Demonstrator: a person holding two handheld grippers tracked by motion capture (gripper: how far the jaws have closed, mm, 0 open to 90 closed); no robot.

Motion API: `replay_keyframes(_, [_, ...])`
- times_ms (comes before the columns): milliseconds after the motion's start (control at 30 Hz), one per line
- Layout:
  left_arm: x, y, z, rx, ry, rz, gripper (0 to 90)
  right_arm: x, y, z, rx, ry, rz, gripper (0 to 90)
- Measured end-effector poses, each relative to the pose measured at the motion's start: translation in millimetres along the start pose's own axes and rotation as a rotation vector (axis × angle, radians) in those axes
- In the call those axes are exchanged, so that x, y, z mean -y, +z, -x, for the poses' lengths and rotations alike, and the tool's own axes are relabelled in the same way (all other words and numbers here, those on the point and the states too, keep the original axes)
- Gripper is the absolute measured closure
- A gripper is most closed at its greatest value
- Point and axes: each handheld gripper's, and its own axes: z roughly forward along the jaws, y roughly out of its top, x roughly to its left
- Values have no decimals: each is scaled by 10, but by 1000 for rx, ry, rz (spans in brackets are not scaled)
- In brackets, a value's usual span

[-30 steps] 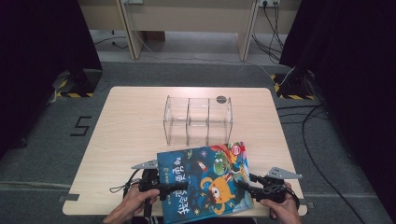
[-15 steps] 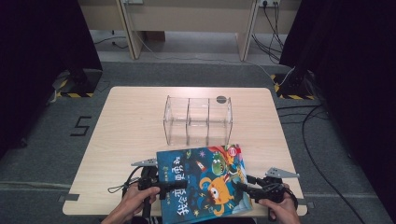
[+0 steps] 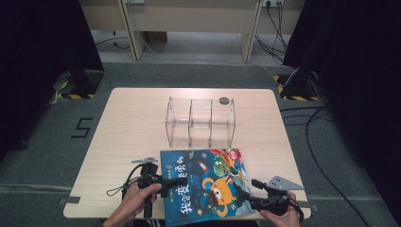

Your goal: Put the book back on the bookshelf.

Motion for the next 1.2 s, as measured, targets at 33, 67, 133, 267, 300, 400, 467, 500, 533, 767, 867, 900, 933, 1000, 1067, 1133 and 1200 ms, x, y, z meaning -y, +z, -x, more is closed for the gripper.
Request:
replay_keyframes(33, [1,2,-10,5,-5,-1,649,14,-10,-46,-6,-6,-1,329])
replay_keyframes(67, [2,3,-16,6,-8,-1,652,27,-13,-81,-15,-8,-1,329])
replay_keyframes(133, [3,4,-21,7,-14,-2,655,42,-10,-142,-24,-17,-5,329])
replay_keyframes(267, [-17,3,-4,12,-14,1,663,55,7,-280,-51,-45,-10,321])
replay_keyframes(300, [-23,3,8,13,-14,7,666,60,11,-317,-54,-49,-12,314])
replay_keyframes(400, [-46,3,55,15,-19,24,681,82,23,-424,-63,-70,-22,304])
replay_keyframes(467, [-61,6,73,17,-19,34,690,90,28,-473,-68,-85,-24,301])
replay_keyframes(500, [-66,8,82,16,-22,40,695,96,31,-489,-71,-87,-25,300])
replay_keyframes(533, [-71,12,89,16,-21,46,698,103,35,-503,-70,-86,-27,295])
replay_keyframes(767, [-119,46,129,0,-28,77,709,130,58,-620,-57,-140,-45,284])
replay_keyframes(867, [-127,53,148,-5,-33,89,715,138,83,-686,-61,-164,-48,276])
replay_keyframes(900, [-130,53,151,-6,-33,89,716,139,85,-709,-57,-173,-45,276])
replay_keyframes(933, [-132,53,152,-7,-35,90,716,143,87,-732,-53,-185,-48,267])
replay_keyframes(1000, [-133,57,157,-13,-43,96,716,148,102,-775,-38,-211,-49,254])
replay_keyframes(1067, [-136,61,160,-17,-49,101,716,150,118,-818,-20,-230,-43,248])
replay_keyframes(1133, [-138,63,161,-20,-54,107,718,150,134,-862,-14,-244,-40,238])
replay_keyframes(1200, [-149,63,162,-28,-60,108,720,150,156,-902,-2,-267,-42,203])
